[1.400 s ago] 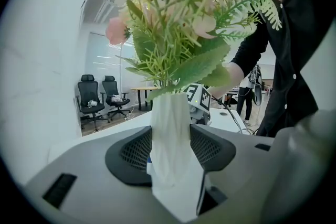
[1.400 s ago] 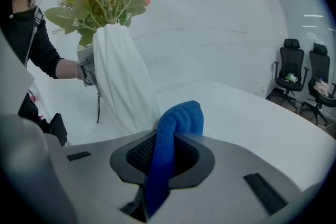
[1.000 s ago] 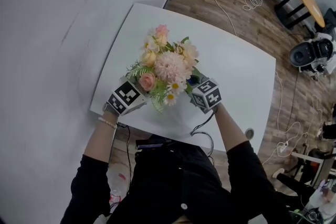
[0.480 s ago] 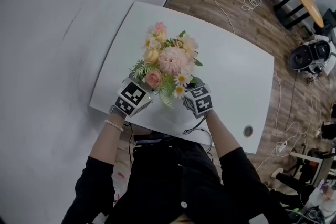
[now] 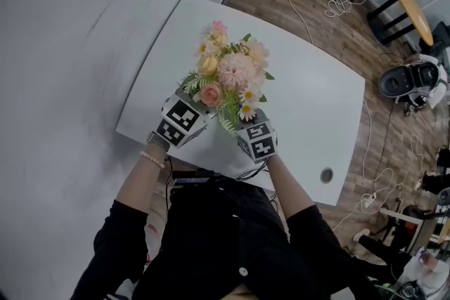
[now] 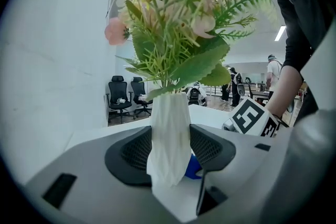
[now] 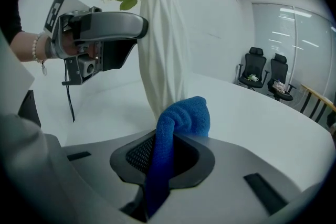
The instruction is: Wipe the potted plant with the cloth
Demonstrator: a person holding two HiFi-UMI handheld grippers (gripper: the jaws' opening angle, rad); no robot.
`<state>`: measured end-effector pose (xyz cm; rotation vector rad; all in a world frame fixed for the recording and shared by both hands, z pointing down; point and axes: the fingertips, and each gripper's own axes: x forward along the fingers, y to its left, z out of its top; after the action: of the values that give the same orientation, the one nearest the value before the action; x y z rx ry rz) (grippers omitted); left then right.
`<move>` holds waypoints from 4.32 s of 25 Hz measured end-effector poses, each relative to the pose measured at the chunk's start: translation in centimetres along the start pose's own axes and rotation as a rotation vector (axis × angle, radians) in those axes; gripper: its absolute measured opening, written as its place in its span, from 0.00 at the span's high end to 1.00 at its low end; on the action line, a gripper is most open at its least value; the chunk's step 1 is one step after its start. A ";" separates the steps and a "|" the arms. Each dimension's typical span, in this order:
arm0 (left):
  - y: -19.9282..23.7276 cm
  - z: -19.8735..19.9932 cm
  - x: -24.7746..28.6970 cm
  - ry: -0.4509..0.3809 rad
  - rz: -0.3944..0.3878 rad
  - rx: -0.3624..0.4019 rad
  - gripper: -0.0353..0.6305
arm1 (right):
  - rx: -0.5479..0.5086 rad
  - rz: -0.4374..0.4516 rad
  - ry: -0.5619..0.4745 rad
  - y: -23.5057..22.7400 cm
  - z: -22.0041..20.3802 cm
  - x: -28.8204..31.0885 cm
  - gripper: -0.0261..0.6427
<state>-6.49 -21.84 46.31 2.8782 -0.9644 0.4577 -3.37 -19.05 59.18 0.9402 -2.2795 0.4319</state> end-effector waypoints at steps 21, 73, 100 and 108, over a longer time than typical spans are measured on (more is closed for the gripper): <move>0.0 -0.8 0.6 0.020 -0.019 0.000 0.59 | -0.252 0.265 0.024 10.6 0.7 1.7 0.84; -1.3 0.1 1.4 0.026 -0.011 0.000 0.59 | 0.075 -0.094 -0.226 1.5 4.4 -5.6 0.84; -1.8 0.1 0.0 0.014 0.150 -0.093 0.56 | 0.236 -0.157 -0.321 -5.0 1.4 -14.7 0.84; -2.8 -0.3 -3.3 0.023 0.271 -0.095 0.64 | 0.213 -0.149 -0.379 -5.3 2.6 -16.5 0.84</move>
<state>-7.45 -17.65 45.69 2.6630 -1.3404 0.4474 8.42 -15.54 46.65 1.3895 -2.5084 0.4699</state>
